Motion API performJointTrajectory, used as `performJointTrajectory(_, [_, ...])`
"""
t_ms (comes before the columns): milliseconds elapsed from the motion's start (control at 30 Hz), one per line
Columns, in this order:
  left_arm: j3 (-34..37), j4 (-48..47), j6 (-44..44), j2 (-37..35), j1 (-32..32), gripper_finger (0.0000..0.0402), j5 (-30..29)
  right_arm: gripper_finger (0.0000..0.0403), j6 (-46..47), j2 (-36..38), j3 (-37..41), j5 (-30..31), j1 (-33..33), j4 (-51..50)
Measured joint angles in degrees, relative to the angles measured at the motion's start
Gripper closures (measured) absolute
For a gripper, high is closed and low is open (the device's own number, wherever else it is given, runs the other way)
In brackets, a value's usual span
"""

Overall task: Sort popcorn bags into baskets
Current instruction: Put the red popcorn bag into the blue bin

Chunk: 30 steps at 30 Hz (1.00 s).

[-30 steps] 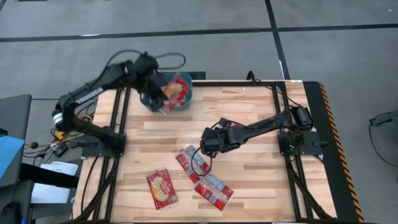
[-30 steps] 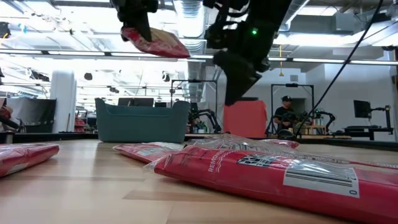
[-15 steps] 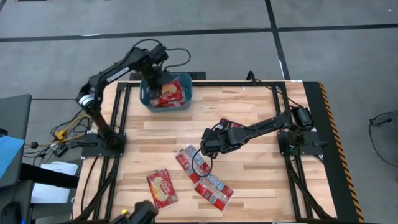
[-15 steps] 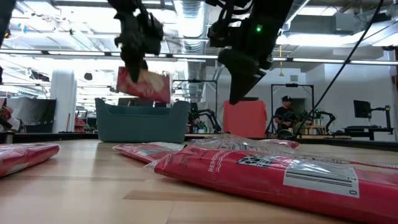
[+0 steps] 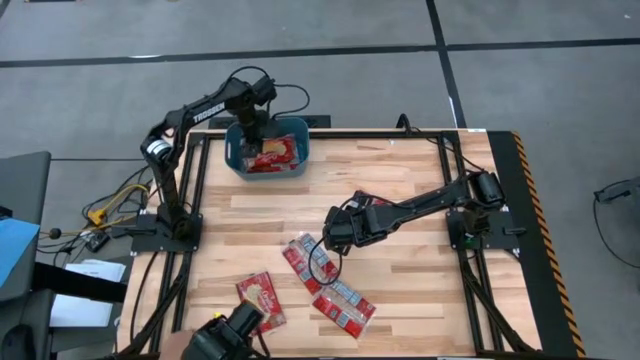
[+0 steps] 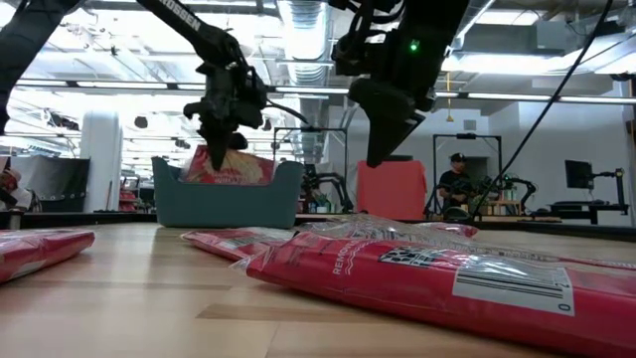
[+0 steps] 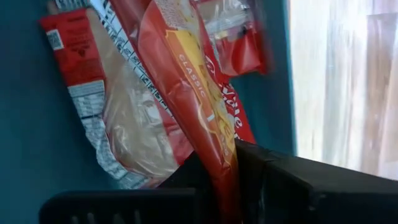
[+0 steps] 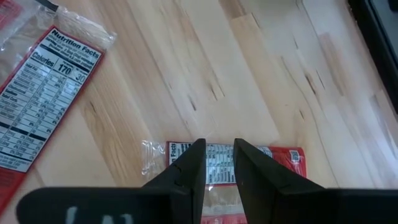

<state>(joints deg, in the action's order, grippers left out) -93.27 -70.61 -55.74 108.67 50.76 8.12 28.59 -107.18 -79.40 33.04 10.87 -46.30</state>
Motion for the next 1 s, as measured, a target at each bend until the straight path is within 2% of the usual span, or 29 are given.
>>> performJointTrajectory(233, [0.0, 3.9, -3.0, 0.3, 0.5, 0.0378, -1.1, 0.0296, 0.0, 0.0, 0.0, 0.0, 0.0, 0.1])
performJointTrajectory(367, [0.0, 4.8, -3.7, 0.3, 0.6, 0.0361, -3.4, 0.0296, 0.3, 0.0, 0.0, 0.0, 0.0, 0.0])
performJointTrajectory(567, [0.0, 8.3, -2.1, 0.3, 0.8, 0.0310, -8.4, 0.0296, 0.3, 0.0, 0.0, 0.0, 0.0, 0.1])
performJointTrajectory(833, [0.0, 10.0, 1.0, 0.3, 0.8, 0.0224, -9.7, 0.0296, 0.7, 0.0, 0.0, 0.0, 0.0, 0.1])
performJointTrajectory(1000, [0.0, 10.4, 1.7, 0.3, 0.8, 0.0174, -16.4, 0.0296, 1.4, 0.0, 0.0, 0.0, 0.0, 0.0])
